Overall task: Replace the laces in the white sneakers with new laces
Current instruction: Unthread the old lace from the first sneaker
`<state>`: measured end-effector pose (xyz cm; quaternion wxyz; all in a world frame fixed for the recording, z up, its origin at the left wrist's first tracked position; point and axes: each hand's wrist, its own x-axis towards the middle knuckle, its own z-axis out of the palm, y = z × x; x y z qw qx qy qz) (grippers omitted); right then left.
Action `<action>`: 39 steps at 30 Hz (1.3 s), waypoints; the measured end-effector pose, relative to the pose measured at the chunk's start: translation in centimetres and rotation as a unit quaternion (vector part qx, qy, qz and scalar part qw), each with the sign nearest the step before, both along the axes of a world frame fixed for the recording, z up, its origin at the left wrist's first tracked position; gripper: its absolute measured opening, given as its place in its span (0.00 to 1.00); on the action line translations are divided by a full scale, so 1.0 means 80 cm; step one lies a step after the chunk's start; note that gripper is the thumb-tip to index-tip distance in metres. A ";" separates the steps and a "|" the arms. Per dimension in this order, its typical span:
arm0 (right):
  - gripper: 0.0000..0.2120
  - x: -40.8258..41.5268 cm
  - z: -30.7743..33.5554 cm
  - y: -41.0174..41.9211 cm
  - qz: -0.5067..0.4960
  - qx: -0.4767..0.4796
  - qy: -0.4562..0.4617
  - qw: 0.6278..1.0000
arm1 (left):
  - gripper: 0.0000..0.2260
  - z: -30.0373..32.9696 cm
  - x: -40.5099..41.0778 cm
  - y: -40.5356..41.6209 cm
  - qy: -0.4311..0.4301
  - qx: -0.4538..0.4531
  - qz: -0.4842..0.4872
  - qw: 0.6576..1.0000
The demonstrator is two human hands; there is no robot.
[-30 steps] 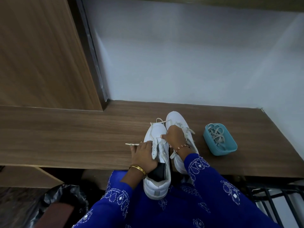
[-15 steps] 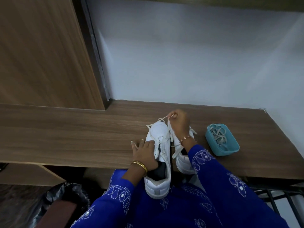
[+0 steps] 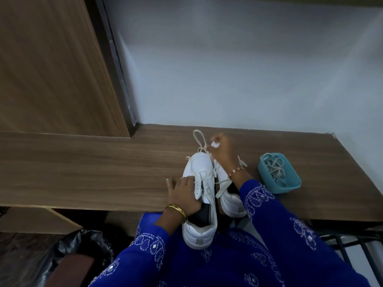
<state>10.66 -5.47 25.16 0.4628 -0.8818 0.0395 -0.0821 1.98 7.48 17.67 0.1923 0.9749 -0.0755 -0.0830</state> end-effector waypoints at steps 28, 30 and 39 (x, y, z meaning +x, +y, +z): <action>0.04 0.019 0.033 -0.002 -0.044 0.118 -0.086 0.988 | 0.32 -0.002 0.001 0.001 0.033 -0.009 -0.007 0.999; 0.19 0.019 0.032 0.000 0.004 0.087 -0.014 0.996 | 0.31 -0.004 0.001 0.001 0.023 -0.008 -0.010 1.000; 0.21 -0.034 -0.048 -0.009 0.057 -0.216 0.163 0.961 | 0.31 -0.007 0.000 0.001 0.011 -0.037 -0.001 0.999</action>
